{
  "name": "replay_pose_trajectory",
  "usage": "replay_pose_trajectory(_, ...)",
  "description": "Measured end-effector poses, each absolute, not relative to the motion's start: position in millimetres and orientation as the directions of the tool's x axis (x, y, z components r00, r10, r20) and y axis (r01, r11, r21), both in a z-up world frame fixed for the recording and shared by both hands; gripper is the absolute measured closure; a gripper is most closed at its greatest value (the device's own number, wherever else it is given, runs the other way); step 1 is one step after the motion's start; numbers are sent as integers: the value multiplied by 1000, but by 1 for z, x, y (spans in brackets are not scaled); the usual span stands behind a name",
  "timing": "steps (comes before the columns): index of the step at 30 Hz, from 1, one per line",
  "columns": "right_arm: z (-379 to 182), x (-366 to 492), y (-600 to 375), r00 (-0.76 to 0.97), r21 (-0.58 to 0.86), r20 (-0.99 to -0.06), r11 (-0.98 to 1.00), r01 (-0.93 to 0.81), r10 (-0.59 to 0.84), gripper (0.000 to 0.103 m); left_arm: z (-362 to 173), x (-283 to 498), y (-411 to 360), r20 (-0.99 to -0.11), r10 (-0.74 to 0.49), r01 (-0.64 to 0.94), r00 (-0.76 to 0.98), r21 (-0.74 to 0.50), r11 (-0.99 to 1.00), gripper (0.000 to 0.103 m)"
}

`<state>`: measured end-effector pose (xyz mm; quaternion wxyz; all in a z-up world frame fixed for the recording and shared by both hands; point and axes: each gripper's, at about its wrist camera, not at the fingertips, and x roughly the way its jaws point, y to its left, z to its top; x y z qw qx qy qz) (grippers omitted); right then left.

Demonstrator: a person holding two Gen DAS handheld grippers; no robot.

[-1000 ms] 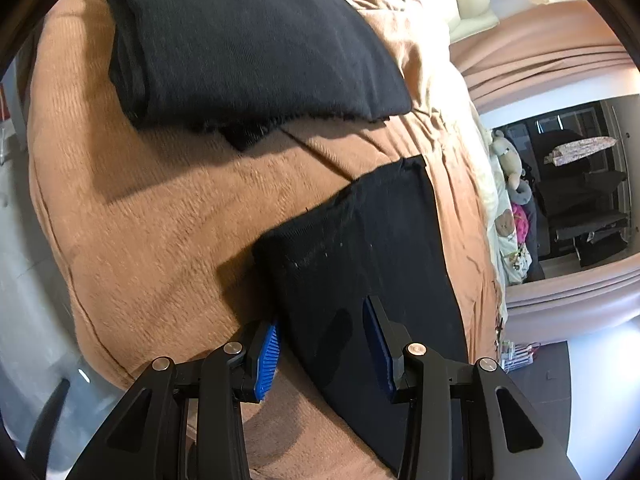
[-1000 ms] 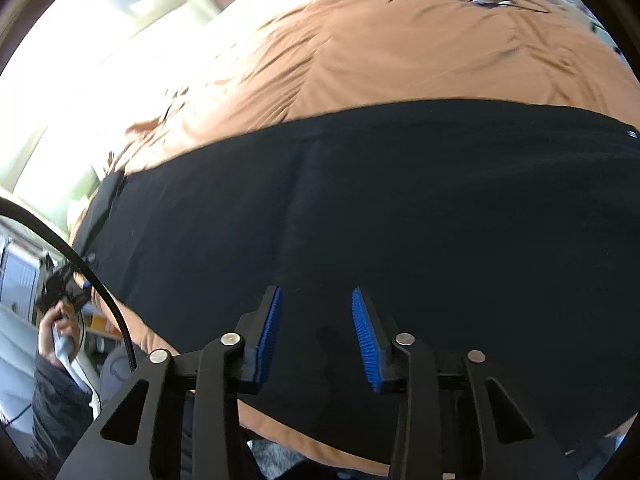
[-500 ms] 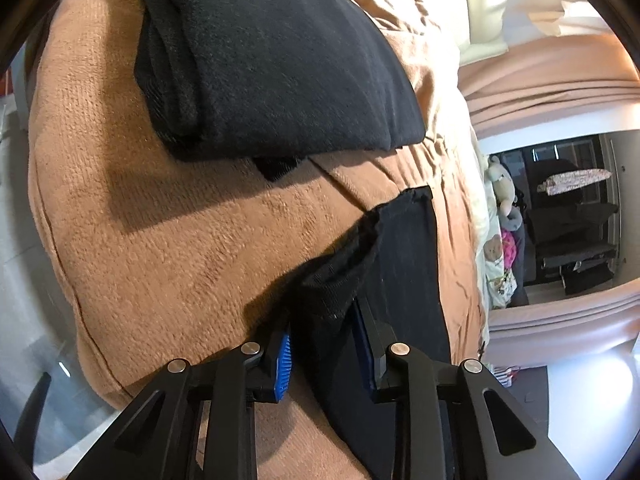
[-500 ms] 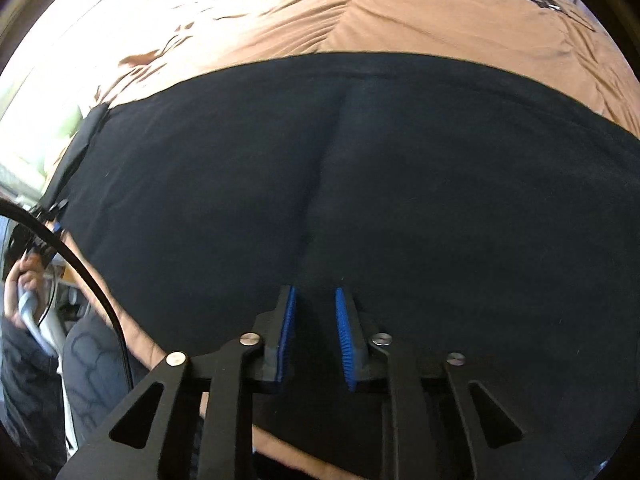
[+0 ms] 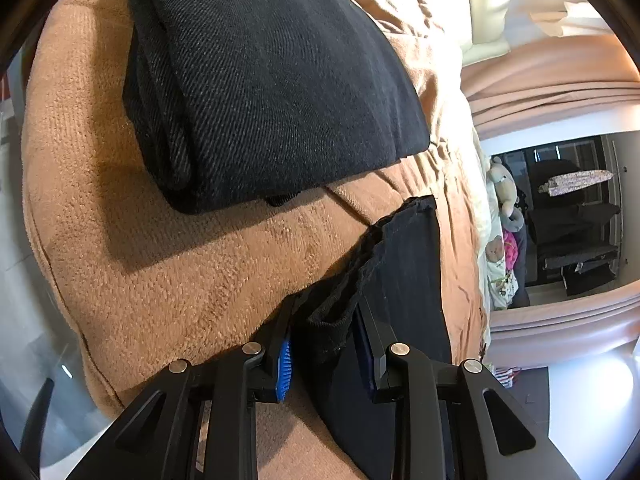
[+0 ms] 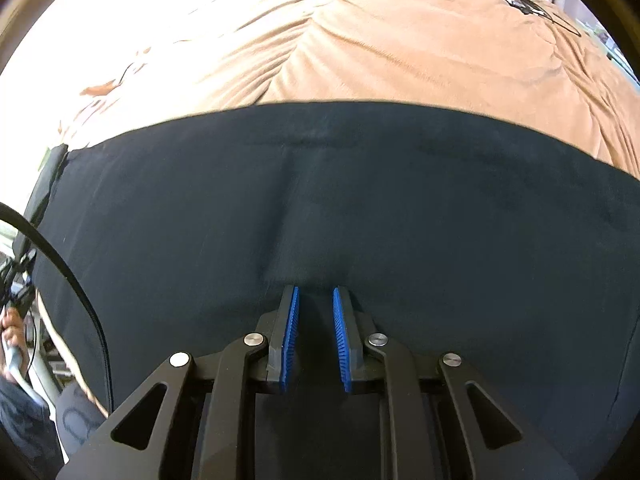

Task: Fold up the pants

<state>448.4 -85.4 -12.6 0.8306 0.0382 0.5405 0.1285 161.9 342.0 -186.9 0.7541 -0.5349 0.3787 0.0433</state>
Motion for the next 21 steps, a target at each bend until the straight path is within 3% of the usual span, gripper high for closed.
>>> replay_pose_trajectory(16, -53, 510, -58, 400, 237, -881, 968, -84, 251, 90, -183, 163, 339, -608, -335, -443, 720, -773, 454, 85)
replay_pose_trajectory(21, -59, 512, -60, 406, 274, -869, 958, -79, 282, 90, -160, 163, 339, -544, -359, -365, 758, -811, 457, 89)
